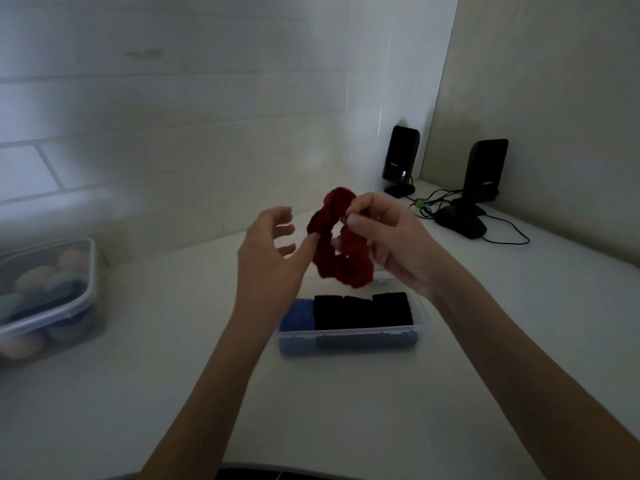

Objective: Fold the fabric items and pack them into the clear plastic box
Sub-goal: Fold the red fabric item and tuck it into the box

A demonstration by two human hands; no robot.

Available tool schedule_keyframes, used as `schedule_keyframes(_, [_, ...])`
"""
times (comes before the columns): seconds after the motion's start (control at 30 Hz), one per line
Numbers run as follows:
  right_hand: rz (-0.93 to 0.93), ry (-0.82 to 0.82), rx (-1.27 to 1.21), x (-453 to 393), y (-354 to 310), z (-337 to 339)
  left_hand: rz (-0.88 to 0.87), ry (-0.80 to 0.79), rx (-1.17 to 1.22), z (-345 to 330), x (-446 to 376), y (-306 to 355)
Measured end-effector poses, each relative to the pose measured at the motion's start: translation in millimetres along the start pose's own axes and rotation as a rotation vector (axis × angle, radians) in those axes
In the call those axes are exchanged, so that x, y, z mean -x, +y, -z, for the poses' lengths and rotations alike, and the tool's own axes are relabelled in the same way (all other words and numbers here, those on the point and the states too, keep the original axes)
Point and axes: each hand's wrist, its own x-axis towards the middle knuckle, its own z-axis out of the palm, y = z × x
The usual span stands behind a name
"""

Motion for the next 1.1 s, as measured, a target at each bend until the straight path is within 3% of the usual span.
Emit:
schedule_keyframes(0.13, [0.005,-0.056,-0.150,3.4,10.0,-6.3,0.093,-0.262,0.070,0.3,-4.8,-5.8])
schedule_keyframes(0.33, [-0.019,-0.004,-0.185,6.6,18.1,-1.8,0.533,-0.325,1.058,8.4,-6.6,-11.1])
schedule_keyframes(0.5, [0.074,0.033,0.366,8.4,31.7,-10.3,0.427,-0.392,1.330,-0.1,2.0,-4.2])
schedule_keyframes(0.57, [0.154,0.110,0.539,8.9,34.4,-15.1,0.355,-0.378,1.252,-3.9,3.3,-4.9])
schedule_keyframes(0.67, [0.240,0.239,0.572,12.9,34.7,-14.1,0.220,-0.359,0.823,-7.4,8.6,-8.7])
schedule_keyframes(0.73, [0.266,0.241,0.550,16.9,33.3,-14.0,0.136,-0.365,0.539,-9.4,14.4,-4.5])
schedule_keyframes(0.83, [0.319,0.181,0.538,24.9,29.8,-18.9,0.055,-0.403,0.311,-11.0,18.2,-4.4])
schedule_keyframes(0.97, [0.376,0.175,0.546,33.3,22.2,-20.5,0.070,-0.483,0.155,-4.6,15.9,-9.4])
schedule_keyframes(1.1, [0.364,0.164,0.498,31.8,21.9,-25.0,0.142,-0.425,0.302,2.5,16.3,-8.6])
